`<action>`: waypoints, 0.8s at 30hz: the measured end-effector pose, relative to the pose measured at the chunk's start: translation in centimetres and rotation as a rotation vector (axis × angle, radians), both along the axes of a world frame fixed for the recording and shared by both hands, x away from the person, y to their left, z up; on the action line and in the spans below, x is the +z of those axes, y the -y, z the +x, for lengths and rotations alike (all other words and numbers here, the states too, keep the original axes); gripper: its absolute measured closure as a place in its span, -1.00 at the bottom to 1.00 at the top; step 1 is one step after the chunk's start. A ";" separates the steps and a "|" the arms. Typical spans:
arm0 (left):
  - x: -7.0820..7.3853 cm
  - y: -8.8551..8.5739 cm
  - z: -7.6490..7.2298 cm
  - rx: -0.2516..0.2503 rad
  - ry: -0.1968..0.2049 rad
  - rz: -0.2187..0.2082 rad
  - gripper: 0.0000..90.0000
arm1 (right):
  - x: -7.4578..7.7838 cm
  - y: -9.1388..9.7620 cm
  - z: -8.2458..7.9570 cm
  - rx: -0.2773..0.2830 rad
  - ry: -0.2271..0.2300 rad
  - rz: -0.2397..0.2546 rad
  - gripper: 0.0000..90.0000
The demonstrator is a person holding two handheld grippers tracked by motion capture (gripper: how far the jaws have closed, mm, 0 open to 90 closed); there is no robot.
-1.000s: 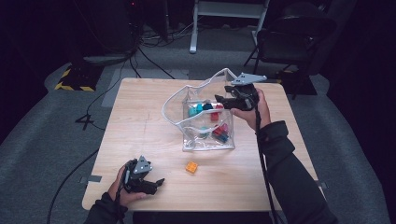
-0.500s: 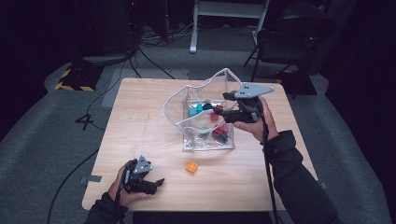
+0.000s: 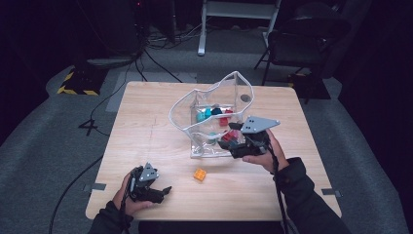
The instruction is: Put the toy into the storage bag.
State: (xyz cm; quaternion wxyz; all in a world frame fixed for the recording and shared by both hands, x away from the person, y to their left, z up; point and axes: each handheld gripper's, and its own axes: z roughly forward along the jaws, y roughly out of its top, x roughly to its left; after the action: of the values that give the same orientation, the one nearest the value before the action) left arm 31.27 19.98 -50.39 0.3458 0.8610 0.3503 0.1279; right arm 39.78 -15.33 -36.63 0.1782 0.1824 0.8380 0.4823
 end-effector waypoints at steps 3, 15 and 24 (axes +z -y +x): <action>0.0 0.0 0.0 0.000 0.000 0.000 -0.66 | -1.5 -0.2 -0.7 0.011 -0.018 -0.008 -0.43; 0.0 0.0 0.0 -0.001 0.001 0.002 -0.66 | -6.7 -2.9 -3.1 0.112 -0.060 -0.090 -0.44; 0.0 0.0 0.0 -0.001 0.000 0.001 -0.66 | -9.4 -4.7 -3.7 0.161 -0.109 -0.120 -0.44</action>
State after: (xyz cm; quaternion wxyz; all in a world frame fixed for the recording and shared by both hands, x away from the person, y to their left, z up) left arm 31.28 19.99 -50.38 0.3454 0.8613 0.3499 0.1281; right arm 36.11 -10.61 -46.05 0.1037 0.1296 0.8858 0.4334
